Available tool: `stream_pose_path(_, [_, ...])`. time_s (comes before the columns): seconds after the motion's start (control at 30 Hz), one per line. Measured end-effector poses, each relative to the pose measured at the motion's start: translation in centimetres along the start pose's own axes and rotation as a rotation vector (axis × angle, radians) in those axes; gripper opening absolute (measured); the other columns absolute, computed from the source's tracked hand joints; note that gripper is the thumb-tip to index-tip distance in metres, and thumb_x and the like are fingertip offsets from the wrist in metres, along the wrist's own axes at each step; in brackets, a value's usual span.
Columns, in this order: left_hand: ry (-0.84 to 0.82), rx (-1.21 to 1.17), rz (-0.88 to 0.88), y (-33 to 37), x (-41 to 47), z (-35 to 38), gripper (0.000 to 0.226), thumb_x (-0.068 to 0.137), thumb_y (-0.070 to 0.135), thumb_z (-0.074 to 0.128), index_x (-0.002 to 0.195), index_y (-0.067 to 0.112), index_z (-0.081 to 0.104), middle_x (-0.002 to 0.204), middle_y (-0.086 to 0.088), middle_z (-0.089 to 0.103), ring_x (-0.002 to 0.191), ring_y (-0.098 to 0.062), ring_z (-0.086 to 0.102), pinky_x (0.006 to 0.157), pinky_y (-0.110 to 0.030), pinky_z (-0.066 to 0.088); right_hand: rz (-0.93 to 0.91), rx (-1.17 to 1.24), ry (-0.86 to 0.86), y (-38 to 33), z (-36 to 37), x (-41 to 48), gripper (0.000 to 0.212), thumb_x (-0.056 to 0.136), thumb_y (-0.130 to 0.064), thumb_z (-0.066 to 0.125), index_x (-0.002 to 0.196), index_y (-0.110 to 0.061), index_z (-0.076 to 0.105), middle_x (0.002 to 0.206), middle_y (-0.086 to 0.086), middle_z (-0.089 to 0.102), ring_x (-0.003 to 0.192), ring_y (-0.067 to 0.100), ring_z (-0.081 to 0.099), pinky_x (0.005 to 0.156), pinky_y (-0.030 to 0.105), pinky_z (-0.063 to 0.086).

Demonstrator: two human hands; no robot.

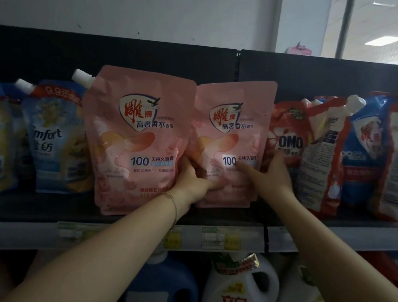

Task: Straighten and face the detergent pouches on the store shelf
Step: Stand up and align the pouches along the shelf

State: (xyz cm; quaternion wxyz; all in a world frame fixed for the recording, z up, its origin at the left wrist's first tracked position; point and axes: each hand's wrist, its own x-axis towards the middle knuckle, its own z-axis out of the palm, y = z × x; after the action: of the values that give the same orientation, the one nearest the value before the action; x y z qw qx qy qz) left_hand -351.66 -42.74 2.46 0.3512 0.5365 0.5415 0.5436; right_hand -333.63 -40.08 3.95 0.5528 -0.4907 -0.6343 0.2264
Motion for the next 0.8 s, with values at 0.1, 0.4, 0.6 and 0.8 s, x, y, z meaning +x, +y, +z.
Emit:
stream_pose_path(0.1, [0.032, -0.004, -0.004, -0.4, 0.8, 0.5, 0.154, 0.015, 0.062, 0.091, 0.145, 0.042, 0.01, 0.145, 0.005, 0.041, 0.132, -0.023, 0.041, 0.106, -0.046, 0.041, 0.099, 0.208, -0.111, 0.3, 0.4, 0.8, 0.061, 0.073, -0.04, 0.08, 0.118, -0.021, 0.043, 0.116, -0.001, 0.059, 0.106, 0.024, 0.061, 0.088, 0.047, 0.054])
stream_pose_path(0.4, [0.268, 0.046, 0.118, 0.4, 0.0, 1.7, 0.113, 0.048, 0.028, 0.095, 0.135, 0.025, 0.023, 0.141, 0.0, 0.038, 0.13, -0.023, 0.039, 0.111, -0.045, 0.034, 0.064, 0.176, -0.077, 1.1, 0.2, 1.8, 0.058, 0.077, -0.039, 0.078, 0.115, -0.015, 0.041, 0.108, -0.004, 0.056, 0.097, 0.018, 0.058, 0.079, 0.034, 0.053])
stream_pose_path(0.6, [0.217, 0.064, 0.034, 1.6, 1.1, 2.0, 0.135, 0.038, 0.051, 0.092, 0.144, 0.029, 0.011, 0.149, -0.004, 0.023, 0.139, -0.026, 0.026, 0.113, -0.047, 0.031, 0.197, 0.263, -0.127, 1.3, 0.0, 3.4, 0.089, 0.059, -0.041, 0.089, 0.128, -0.01, 0.041, 0.121, 0.001, 0.056, 0.107, 0.021, 0.058, 0.092, 0.042, 0.052])
stream_pose_path(0.8, [0.292, -0.078, -0.028, 1.5, 1.9, 3.1, 0.126, 0.038, 0.079, 0.077, 0.14, 0.032, 0.019, 0.144, -0.004, 0.039, 0.135, -0.025, 0.035, 0.112, -0.049, 0.031, 0.366, 0.38, -0.439, 1.3, -0.2, 4.4, 0.082, 0.058, -0.045, 0.086, 0.128, -0.019, 0.053, 0.113, 0.006, 0.069, 0.098, 0.024, 0.067, 0.07, 0.038, 0.055])
